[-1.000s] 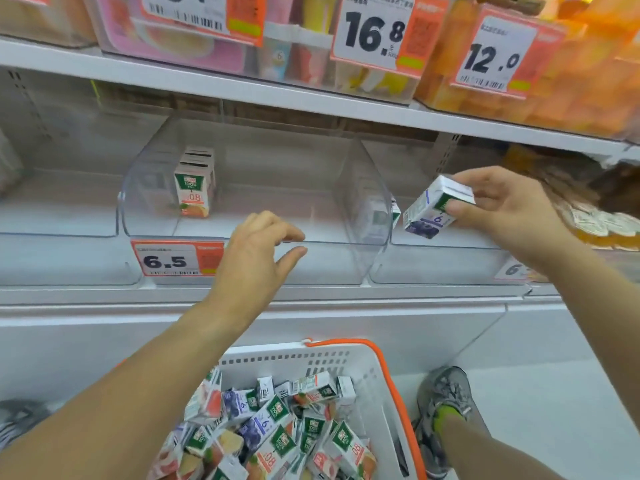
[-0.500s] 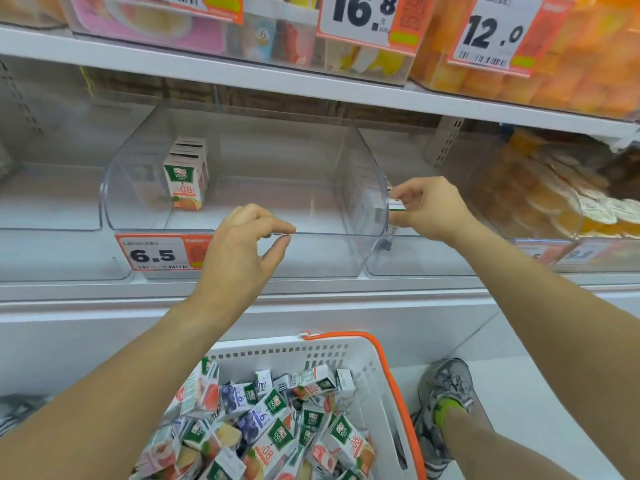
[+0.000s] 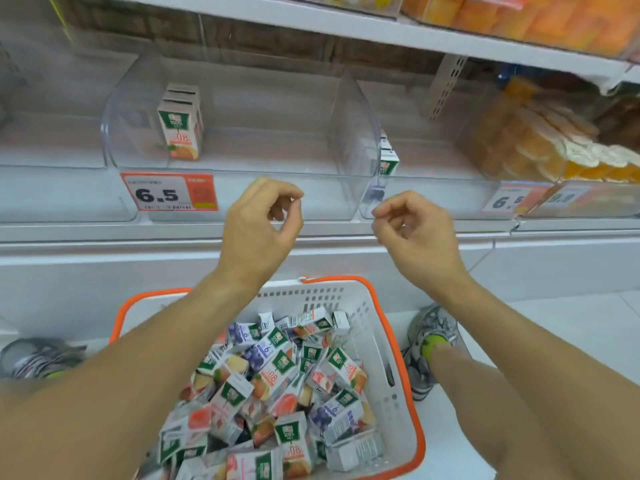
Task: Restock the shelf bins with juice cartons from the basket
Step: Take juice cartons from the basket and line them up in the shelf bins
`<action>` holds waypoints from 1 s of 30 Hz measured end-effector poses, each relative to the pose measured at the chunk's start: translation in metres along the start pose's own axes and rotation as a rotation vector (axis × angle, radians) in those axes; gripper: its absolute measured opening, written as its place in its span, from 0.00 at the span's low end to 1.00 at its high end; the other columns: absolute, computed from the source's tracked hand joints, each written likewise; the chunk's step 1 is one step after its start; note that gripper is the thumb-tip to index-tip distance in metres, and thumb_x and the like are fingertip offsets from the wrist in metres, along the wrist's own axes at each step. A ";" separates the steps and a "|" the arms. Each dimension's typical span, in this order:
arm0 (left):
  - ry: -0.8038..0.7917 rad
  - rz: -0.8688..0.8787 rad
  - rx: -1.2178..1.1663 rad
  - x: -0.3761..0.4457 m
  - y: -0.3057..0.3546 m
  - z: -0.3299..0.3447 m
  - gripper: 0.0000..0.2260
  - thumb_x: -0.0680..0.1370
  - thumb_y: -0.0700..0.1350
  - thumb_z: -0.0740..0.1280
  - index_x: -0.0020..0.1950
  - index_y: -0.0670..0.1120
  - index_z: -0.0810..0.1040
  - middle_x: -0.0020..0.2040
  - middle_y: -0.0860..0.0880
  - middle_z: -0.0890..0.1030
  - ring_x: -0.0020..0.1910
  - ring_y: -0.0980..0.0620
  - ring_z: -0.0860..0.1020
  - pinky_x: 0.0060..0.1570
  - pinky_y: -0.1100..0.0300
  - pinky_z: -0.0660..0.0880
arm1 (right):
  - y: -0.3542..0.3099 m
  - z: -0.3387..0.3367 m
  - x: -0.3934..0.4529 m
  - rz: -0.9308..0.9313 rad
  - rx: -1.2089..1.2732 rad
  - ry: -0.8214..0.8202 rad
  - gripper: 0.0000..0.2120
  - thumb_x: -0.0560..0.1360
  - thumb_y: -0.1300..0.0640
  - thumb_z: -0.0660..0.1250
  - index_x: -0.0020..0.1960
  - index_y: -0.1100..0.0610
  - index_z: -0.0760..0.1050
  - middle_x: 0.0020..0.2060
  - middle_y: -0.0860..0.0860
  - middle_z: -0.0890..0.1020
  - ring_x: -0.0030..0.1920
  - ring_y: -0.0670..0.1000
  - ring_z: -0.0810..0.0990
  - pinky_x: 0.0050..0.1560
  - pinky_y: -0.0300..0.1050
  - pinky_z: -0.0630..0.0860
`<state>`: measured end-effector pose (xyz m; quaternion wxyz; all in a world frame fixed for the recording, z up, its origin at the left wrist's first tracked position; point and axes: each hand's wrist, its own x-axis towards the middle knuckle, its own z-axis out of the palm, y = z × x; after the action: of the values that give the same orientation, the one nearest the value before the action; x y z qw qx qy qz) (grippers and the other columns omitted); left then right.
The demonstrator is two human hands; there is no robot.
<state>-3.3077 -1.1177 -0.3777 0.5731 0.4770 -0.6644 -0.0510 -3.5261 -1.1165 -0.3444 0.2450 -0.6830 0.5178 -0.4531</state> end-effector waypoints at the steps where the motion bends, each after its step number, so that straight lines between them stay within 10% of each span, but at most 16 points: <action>1: -0.059 -0.110 -0.056 -0.017 0.003 0.008 0.06 0.76 0.36 0.68 0.50 0.44 0.80 0.41 0.49 0.79 0.36 0.55 0.74 0.41 0.63 0.73 | 0.010 0.009 -0.013 0.086 -0.006 -0.135 0.09 0.74 0.64 0.70 0.43 0.50 0.79 0.36 0.45 0.82 0.36 0.48 0.80 0.37 0.36 0.76; 8: -0.858 -0.637 0.220 -0.153 -0.042 0.020 0.13 0.78 0.45 0.69 0.62 0.47 0.76 0.54 0.48 0.78 0.51 0.50 0.78 0.54 0.57 0.75 | 0.113 0.058 -0.092 0.536 -0.234 -0.616 0.05 0.77 0.65 0.66 0.48 0.56 0.78 0.41 0.44 0.78 0.42 0.46 0.79 0.44 0.40 0.78; 11: -1.029 -0.689 0.346 -0.177 -0.060 0.010 0.20 0.77 0.49 0.70 0.68 0.46 0.73 0.59 0.45 0.79 0.54 0.48 0.79 0.57 0.56 0.75 | 0.138 0.064 -0.109 0.618 -0.395 -0.752 0.17 0.77 0.59 0.70 0.64 0.53 0.75 0.63 0.52 0.78 0.56 0.55 0.81 0.54 0.46 0.78; 16: -1.149 -0.737 0.418 -0.196 -0.072 0.011 0.26 0.75 0.51 0.73 0.70 0.47 0.69 0.59 0.45 0.80 0.43 0.50 0.82 0.50 0.53 0.79 | 0.157 0.081 -0.131 0.604 -0.489 -0.955 0.36 0.77 0.53 0.70 0.79 0.50 0.56 0.74 0.56 0.69 0.65 0.56 0.76 0.54 0.39 0.69; 22: -1.150 -0.702 0.483 -0.208 -0.076 0.027 0.33 0.72 0.52 0.76 0.72 0.44 0.67 0.61 0.44 0.78 0.58 0.45 0.77 0.58 0.51 0.76 | 0.164 0.084 -0.137 0.552 -0.581 -0.943 0.41 0.74 0.49 0.73 0.79 0.53 0.55 0.71 0.58 0.69 0.70 0.59 0.70 0.68 0.48 0.69; 30: -1.120 -0.635 0.420 -0.219 -0.063 0.034 0.26 0.71 0.45 0.78 0.64 0.48 0.70 0.60 0.47 0.77 0.56 0.48 0.77 0.56 0.54 0.74 | 0.161 0.089 -0.133 0.556 -0.537 -0.951 0.23 0.79 0.48 0.67 0.71 0.55 0.68 0.64 0.56 0.72 0.57 0.56 0.78 0.59 0.47 0.75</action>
<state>-3.3237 -1.0170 -0.5841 -0.0053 0.6520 -0.6844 -0.3263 -3.5332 -1.0606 -0.5644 0.3778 -0.6875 0.6066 0.1287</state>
